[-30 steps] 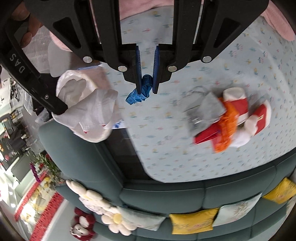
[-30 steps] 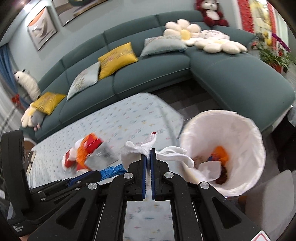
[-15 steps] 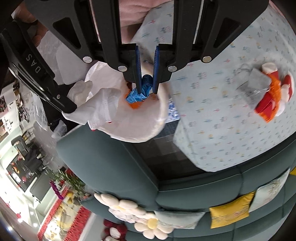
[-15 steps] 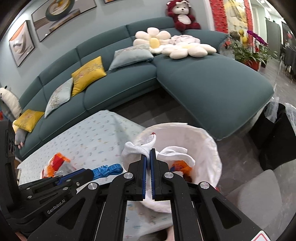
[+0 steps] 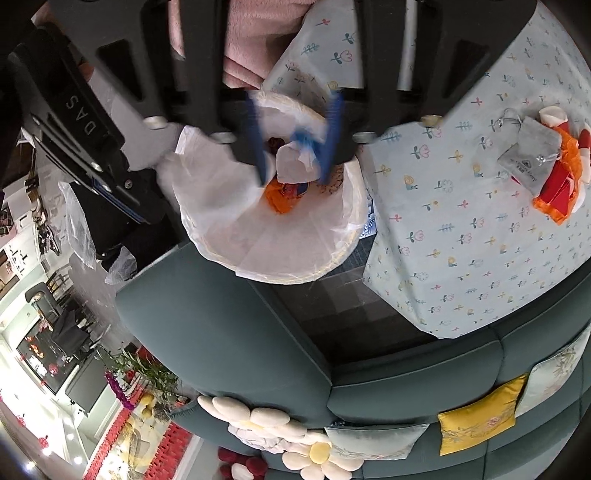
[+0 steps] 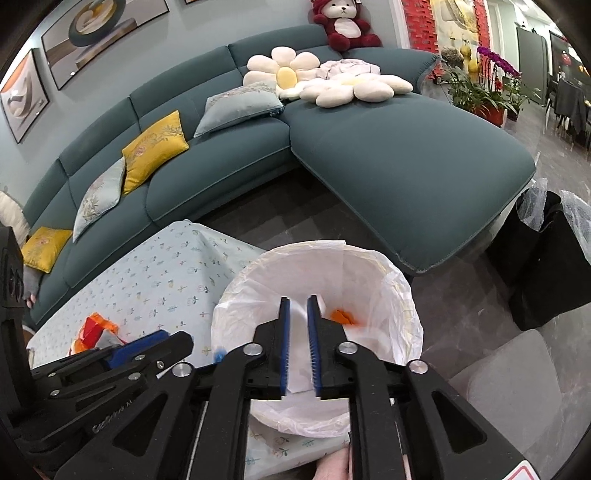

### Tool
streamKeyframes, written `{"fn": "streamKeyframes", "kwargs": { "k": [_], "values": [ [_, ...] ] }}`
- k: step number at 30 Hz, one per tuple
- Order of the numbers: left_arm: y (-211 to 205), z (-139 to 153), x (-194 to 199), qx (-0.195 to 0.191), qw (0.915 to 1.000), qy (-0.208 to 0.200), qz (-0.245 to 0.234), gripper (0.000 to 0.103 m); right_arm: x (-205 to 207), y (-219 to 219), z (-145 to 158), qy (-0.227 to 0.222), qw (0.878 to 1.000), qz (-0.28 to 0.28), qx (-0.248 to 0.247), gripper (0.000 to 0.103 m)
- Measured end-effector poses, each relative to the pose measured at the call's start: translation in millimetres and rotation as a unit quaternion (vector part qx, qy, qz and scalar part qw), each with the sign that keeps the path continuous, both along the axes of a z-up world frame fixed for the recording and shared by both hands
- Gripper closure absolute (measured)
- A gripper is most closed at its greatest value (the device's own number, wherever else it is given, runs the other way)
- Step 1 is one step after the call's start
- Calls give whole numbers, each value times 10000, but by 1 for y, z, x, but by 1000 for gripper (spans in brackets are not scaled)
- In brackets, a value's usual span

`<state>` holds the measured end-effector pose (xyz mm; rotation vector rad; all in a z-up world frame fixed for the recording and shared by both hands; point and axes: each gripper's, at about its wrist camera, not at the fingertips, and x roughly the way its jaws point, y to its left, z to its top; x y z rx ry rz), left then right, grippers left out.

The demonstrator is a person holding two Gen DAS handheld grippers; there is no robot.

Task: Collect trash
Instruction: 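Carry the blue item and white glove toward the wastebasket, then open both tools over the wastebasket and move back toward the trash pile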

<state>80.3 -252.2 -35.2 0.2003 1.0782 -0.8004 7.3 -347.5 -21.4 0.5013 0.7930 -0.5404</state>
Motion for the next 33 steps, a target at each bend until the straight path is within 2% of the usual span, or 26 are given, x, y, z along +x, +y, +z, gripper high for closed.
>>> {"fn": "streamKeyframes", "kwargs": {
  "k": [2, 9, 13, 23, 31, 33],
  "values": [
    [0, 3, 0, -44, 10000, -46, 17, 65, 0, -1, 0, -11, 10000, -43, -18, 78],
    [9, 7, 5, -79, 9999, -61, 118, 64, 2, 3, 0, 4, 10000, 10, -38, 77],
    [19, 9, 9, -84, 9996, -82, 237, 63, 4, 10, 3, -8, 10000, 54, -53, 72],
    [56, 13, 18, -95, 9981, -131, 595, 62, 17, 40, 11, 15, 9993, 341, -120, 68],
    [94, 13, 27, -99, 9955, -131, 938, 57, 32, 70, 19, -1, 9980, 607, -197, 65],
    [103, 13, 30, -85, 9944, -132, 1048, 52, 36, 78, 20, -6, 9975, 675, -204, 65]
  ]
}}
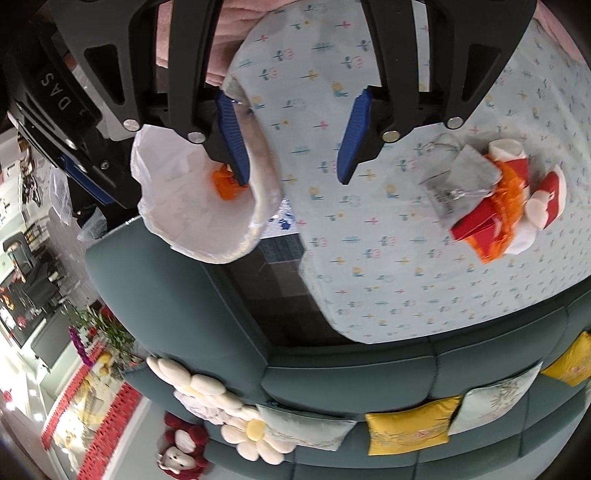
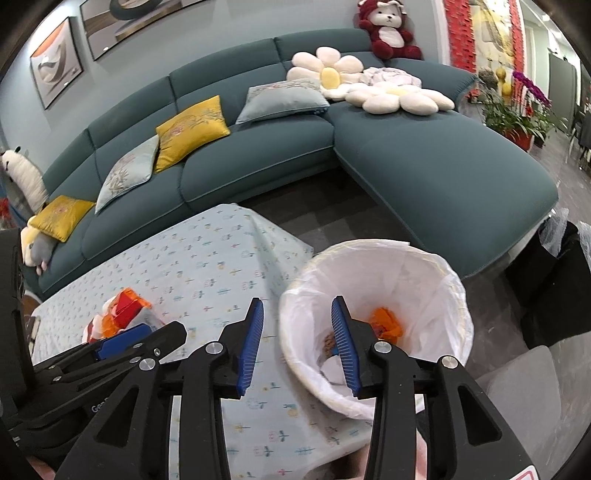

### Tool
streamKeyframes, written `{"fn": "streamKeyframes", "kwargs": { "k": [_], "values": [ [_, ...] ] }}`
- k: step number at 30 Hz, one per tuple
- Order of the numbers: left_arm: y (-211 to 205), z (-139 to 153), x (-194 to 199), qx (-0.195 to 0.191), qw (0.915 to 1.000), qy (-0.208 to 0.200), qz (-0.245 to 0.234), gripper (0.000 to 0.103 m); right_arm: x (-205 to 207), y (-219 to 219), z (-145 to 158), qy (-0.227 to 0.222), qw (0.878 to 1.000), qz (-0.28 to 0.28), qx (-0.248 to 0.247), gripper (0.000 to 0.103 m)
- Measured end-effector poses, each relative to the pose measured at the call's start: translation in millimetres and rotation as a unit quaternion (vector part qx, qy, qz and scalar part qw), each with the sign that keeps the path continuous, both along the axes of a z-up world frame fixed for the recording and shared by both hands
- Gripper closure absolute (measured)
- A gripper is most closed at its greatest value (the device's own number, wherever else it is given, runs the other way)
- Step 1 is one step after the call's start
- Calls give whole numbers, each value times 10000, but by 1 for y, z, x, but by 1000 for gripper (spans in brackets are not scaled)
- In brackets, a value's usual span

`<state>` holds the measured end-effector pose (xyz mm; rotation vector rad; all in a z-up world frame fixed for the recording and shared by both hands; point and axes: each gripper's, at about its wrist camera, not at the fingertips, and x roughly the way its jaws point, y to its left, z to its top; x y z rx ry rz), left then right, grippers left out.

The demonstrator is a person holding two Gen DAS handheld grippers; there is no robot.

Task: Collect trash
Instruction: 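Open both tools over the wastebasket and move back toward the trash pile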

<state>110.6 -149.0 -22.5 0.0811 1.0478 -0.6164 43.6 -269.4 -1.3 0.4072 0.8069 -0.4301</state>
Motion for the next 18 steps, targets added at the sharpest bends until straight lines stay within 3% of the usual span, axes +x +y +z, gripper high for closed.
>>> {"fn": "streamKeyframes", "kwargs": {
  "k": [10, 18],
  "values": [
    [60, -1, 18, -32, 9982, -17, 605, 40, 23, 45, 6, 34, 9991, 423, -75, 64],
    [110, -9, 31, 41, 9943, 50, 1060, 38, 42, 89, 2, 98, 9966, 809, -101, 64]
  ]
}}
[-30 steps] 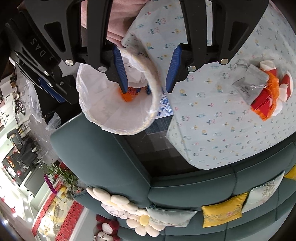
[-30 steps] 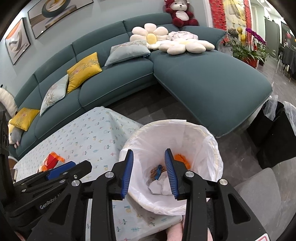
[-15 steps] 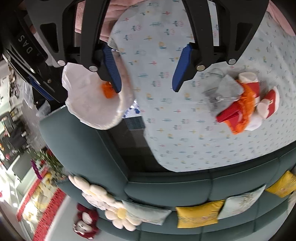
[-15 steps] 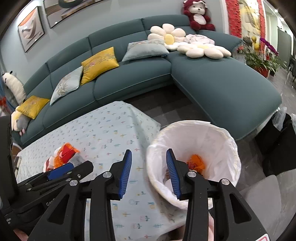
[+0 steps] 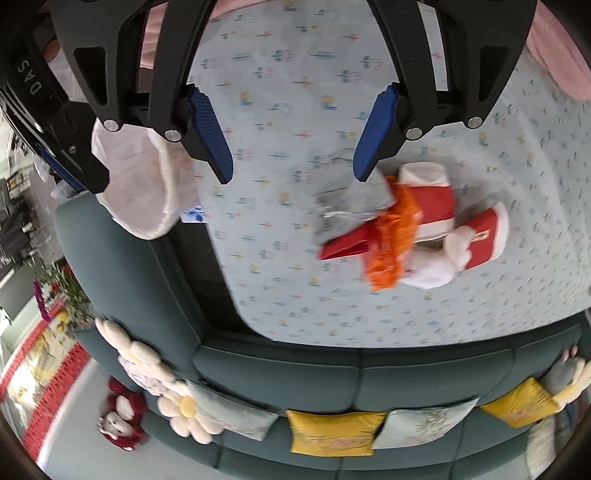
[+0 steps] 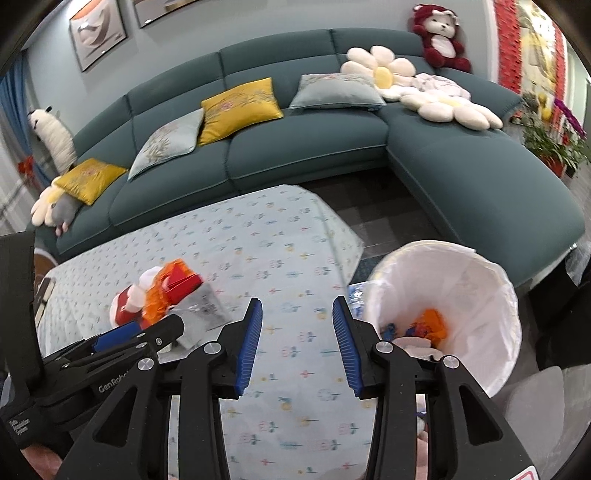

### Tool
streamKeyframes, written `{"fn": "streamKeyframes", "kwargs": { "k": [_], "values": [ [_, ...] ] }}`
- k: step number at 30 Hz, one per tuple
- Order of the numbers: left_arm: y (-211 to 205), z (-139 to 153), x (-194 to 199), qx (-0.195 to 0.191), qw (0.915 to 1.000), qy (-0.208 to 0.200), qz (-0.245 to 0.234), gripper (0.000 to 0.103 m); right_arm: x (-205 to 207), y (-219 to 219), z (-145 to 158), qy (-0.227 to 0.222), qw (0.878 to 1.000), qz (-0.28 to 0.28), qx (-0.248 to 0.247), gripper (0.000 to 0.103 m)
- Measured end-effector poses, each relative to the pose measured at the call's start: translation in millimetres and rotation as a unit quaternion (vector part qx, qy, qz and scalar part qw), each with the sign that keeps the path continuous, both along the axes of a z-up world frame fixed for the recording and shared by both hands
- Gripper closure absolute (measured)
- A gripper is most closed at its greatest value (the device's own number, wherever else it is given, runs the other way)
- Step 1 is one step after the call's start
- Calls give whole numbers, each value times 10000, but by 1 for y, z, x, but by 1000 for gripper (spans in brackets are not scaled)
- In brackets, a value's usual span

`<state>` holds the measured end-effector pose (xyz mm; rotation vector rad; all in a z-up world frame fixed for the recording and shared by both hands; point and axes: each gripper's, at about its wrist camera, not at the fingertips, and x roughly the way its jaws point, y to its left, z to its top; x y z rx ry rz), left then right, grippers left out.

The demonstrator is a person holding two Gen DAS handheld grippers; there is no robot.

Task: Collect trash
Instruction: 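Open both tools over the wastebasket and move back toward the trash pile, then grasp a red-and-white paper cup with the left tool while the right tool grasps the grey pouch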

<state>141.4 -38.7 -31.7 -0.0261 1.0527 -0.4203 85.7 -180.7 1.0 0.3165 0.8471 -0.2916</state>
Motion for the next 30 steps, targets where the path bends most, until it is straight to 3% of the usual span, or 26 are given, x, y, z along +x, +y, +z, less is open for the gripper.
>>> {"fn": "streamKeyframes", "kwargs": {
  "k": [7, 16, 30],
  "values": [
    [52, -16, 15, 76, 9986, 160, 495, 32, 20, 37, -11, 88, 9994, 323, 69, 64],
    [106, -42, 43, 130, 9938, 470, 1001, 32, 50, 76, -30, 264, 9973, 649, 209, 64],
    [140, -92, 88, -135, 9835, 1226, 1323, 32, 103, 115, -85, 704, 9912, 812, 769, 63]
  ]
}}
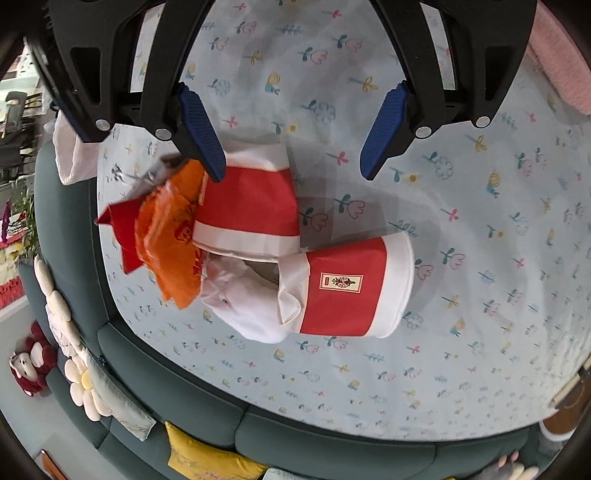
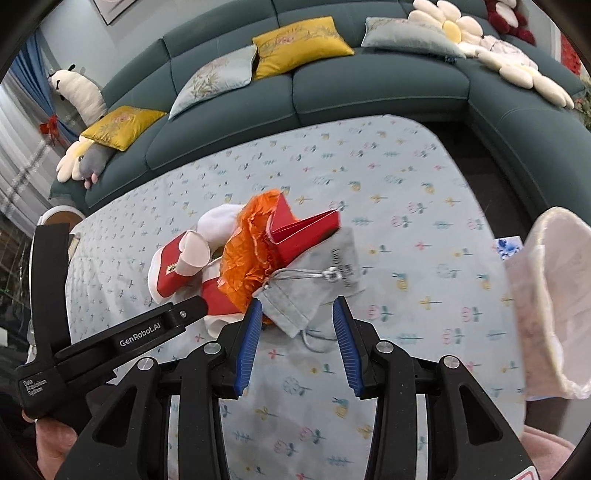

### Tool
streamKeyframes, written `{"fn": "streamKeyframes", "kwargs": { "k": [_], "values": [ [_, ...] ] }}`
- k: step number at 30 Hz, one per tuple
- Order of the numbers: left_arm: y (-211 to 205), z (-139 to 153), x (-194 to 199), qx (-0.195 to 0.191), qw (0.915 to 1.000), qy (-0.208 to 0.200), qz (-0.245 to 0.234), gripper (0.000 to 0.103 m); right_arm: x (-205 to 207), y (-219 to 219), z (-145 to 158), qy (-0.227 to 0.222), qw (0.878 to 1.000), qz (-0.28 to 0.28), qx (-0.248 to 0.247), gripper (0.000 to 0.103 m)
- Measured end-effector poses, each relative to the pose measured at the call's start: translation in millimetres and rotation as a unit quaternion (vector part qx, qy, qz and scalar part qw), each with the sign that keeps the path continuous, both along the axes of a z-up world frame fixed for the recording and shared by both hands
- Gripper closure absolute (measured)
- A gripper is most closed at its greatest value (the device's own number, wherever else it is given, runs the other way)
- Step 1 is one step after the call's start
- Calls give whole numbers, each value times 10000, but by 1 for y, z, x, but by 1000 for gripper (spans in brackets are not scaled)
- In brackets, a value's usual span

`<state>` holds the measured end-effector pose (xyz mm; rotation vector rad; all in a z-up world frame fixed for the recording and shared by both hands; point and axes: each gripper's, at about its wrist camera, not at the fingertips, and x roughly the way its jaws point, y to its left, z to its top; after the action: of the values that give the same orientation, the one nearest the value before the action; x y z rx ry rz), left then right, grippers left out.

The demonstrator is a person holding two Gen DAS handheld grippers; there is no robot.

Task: Collect trash
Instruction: 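Grasp a red-and-white paper cup with the left tool while the right tool grasps the grey pouch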

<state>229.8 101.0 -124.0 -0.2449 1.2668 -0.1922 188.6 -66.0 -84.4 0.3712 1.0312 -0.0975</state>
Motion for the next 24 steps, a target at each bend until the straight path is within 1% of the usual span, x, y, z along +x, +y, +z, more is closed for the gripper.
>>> {"fn": "streamKeyframes", "kwargs": {
  "k": [9, 12, 14, 16, 18, 19, 20, 21, 22, 23, 24],
  "values": [
    [-7, -27, 19, -228, 9990, 383, 30, 32, 25, 2, -25, 192, 9993, -124, 309, 63],
    [-11, -35, 23, -283, 9984, 496, -5, 35, 30, 3, -34, 256, 9989, -126, 361, 63],
    [-14, -38, 23, -330, 9981, 521, -60, 41, 32, 3, -39, 289, 9987, -125, 398, 63],
    [-15, -40, 23, -442, 9975, 554, -62, 42, 33, -1, -45, 328, 9984, -155, 437, 63],
    [-18, -39, 23, -527, 9971, 521, -147, 50, 33, -4, -51, 413, 9976, -150, 531, 64],
    [-19, -40, 22, -589, 9967, 528, -182, 55, 32, -5, -53, 428, 9975, -156, 546, 66],
    [-21, -41, 20, -662, 9960, 554, -233, 59, 31, -5, -55, 441, 9974, -145, 560, 71],
    [-23, -41, 19, -725, 9953, 570, -282, 62, 30, -6, -58, 476, 9971, -121, 582, 79],
    [-25, -41, 17, -775, 9948, 568, -337, 65, 29, -7, -60, 501, 9969, -110, 592, 84],
    [-28, -39, 15, -713, 9954, 524, -364, 65, 28, -7, -62, 531, 9968, -99, 597, 92],
    [-30, -38, 15, -677, 9957, 495, -382, 65, 27, -7, -64, 565, 9966, -93, 590, 96]
  ]
}}
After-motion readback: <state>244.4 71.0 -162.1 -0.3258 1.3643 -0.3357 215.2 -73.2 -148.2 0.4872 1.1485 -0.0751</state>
